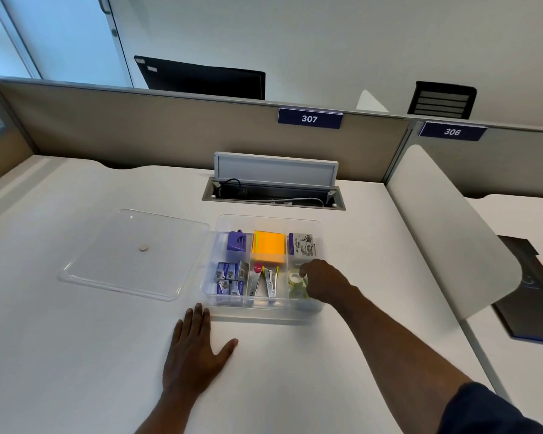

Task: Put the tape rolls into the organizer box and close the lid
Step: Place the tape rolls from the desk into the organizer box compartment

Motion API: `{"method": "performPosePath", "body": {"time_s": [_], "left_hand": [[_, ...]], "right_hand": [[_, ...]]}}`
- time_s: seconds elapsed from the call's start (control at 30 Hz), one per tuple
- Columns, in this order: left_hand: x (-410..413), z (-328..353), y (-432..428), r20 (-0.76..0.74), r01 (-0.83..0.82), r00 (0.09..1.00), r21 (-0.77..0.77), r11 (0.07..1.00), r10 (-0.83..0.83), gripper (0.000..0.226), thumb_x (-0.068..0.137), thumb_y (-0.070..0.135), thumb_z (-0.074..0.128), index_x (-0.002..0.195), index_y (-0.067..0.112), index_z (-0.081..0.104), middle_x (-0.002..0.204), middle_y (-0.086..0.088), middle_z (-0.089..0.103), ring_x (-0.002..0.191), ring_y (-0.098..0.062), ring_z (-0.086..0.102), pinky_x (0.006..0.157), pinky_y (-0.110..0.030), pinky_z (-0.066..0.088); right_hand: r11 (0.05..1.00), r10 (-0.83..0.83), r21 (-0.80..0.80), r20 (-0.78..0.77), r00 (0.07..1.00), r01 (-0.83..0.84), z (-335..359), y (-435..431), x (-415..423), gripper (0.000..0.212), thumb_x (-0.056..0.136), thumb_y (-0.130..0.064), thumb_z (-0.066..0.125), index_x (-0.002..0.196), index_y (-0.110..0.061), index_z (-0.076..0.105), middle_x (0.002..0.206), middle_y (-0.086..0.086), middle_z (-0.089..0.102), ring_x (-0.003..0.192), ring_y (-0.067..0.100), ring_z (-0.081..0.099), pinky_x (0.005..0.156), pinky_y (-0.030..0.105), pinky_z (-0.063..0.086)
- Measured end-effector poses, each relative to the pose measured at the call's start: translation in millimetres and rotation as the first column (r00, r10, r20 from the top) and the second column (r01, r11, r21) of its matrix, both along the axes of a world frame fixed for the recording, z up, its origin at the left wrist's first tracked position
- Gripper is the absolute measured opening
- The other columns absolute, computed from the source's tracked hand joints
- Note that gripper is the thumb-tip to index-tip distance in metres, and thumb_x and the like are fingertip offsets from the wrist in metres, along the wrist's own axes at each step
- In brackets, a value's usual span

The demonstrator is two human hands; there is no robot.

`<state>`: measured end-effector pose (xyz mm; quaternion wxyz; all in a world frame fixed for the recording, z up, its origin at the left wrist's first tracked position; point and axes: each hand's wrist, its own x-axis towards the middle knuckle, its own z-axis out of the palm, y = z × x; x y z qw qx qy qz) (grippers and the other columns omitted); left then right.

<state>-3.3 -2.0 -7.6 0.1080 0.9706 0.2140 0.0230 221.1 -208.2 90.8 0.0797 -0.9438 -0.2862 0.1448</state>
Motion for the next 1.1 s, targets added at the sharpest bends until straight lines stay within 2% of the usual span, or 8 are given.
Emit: {"method": "performPosePath", "body": {"time_s": [0.13,0.27,0.47,0.63,0.77,0.97,1.1], "left_hand": [[0,1,0,-0.002,0.001,1.0,-0.001,1.0,-0.001,0.102,0.076,0.081,0.014,0.148,0.01,0.023,0.158,-0.01,0.02,0.146,-0.024,0.015,0.119,-0.039,0.013],[0,0,1,-0.001,-0.002,1.0,-0.017,1.0,0.002,0.101,0.077,0.081,0.017,0.148,0.01,0.023,0.158,-0.009,0.019,0.147,-0.024,0.015,0.119,-0.038,0.012],[0,-2,2,-0.016,-0.001,1.0,-0.022,1.0,0.001,0.1,0.078,0.08,0.021,0.147,0.009,0.025,0.157,-0.01,0.022,0.146,-0.024,0.018,0.119,-0.038,0.012],[-1,-1,1,-0.022,0.01,1.0,-0.024,1.0,-0.01,0.099,0.078,0.08,0.022,0.147,0.009,0.026,0.157,-0.01,0.023,0.145,-0.025,0.019,0.116,-0.032,0.001],[-1,-3,1,-0.005,0.004,1.0,-0.032,0.999,-0.005,0.099,0.078,0.08,0.023,0.148,0.011,0.022,0.158,-0.008,0.019,0.146,-0.023,0.014,0.117,-0.033,0.002],[0,-5,2,0.0,-0.007,1.0,-0.008,1.0,0.007,0.1,0.077,0.081,0.018,0.15,0.013,0.011,0.16,-0.005,0.008,0.148,-0.019,0.004,0.12,-0.034,0.004],[-1,-4,1,0.018,-0.002,1.0,-0.015,1.0,0.002,0.101,0.076,0.082,0.016,0.15,0.013,0.009,0.16,-0.004,0.005,0.148,-0.019,0.001,0.119,-0.032,-0.001]], "right_hand": [[0.993,-0.083,0.083,0.046,0.995,0.079,1,1,3,0.031,0.083,-0.006,0.06,0.113,-0.008,0.062,0.123,0.016,0.061,0.113,0.033,0.059,0.099,0.041,0.051],[0.98,-0.164,0.129,0.096,0.982,0.151,2,1,9,0.028,0.085,-0.007,0.054,0.112,-0.006,0.059,0.116,0.017,0.061,0.107,0.032,0.059,0.091,0.037,0.05],[0.992,-0.114,0.078,0.131,0.985,0.104,-2,9,14,0.029,0.088,-0.009,0.052,0.117,-0.006,0.056,0.119,0.016,0.059,0.108,0.032,0.059,0.091,0.038,0.05],[0.994,-0.112,0.016,0.105,0.988,0.111,-6,18,13,0.031,0.089,-0.015,0.054,0.118,-0.004,0.055,0.12,0.018,0.061,0.105,0.033,0.064,0.089,0.04,0.054],[0.993,-0.11,-0.04,0.107,0.988,0.115,-13,20,11,0.031,0.089,-0.017,0.056,0.117,-0.004,0.057,0.118,0.018,0.064,0.103,0.033,0.066,0.086,0.041,0.055],[0.99,-0.117,-0.066,0.115,0.986,0.125,-23,24,9,0.032,0.091,-0.019,0.058,0.119,-0.005,0.057,0.118,0.017,0.064,0.105,0.033,0.065,0.092,0.042,0.054],[0.988,-0.128,-0.077,0.108,0.986,0.137,-26,27,10,0.032,0.092,-0.02,0.056,0.12,-0.005,0.058,0.118,0.016,0.065,0.106,0.034,0.065,0.091,0.043,0.054]]}}
